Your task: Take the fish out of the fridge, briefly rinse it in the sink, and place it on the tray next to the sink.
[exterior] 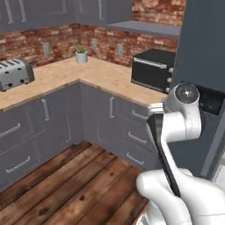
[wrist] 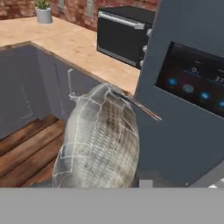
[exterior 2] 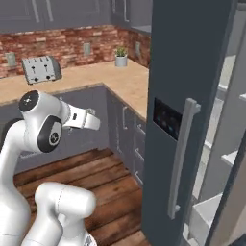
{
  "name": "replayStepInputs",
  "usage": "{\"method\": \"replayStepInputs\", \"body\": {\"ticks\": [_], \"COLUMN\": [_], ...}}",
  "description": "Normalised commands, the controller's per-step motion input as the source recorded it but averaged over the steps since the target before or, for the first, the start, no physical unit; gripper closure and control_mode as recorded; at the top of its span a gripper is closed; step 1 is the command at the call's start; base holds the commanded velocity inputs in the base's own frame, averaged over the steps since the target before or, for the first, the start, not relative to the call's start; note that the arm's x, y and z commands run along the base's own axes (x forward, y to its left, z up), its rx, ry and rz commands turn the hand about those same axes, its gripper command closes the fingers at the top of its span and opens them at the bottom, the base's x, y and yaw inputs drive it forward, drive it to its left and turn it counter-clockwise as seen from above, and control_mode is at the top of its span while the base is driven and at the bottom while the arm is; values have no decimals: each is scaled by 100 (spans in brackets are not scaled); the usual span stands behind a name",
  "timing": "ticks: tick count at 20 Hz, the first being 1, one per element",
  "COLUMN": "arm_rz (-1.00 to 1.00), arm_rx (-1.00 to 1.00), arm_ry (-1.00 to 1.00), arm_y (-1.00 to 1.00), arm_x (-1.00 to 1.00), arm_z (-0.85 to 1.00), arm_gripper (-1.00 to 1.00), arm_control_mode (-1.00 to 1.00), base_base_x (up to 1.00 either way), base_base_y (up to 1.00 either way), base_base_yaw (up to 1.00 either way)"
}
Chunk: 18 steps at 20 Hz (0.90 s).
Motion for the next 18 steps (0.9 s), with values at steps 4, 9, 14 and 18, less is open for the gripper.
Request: {"method": "replayStepInputs", "body": {"ticks": [4, 9, 14, 18], "arm_rz": [0, 0, 0, 0], "arm_rx": [0, 0, 0, 0], "arm_ry": [0, 0, 0, 0], "arm_y": [0, 0, 0, 0], "arm_x": [0, 0, 0, 0], "arm_z": [0, 0, 0, 0], "arm_gripper": [100, 100, 100, 100], "arm_control_mode": [100, 100, 100, 100], "base_base_x": [0, 0, 0, 0], "base_base_y": [31, 32, 29, 13], "base_base_yaw": [93, 93, 94, 98]}}
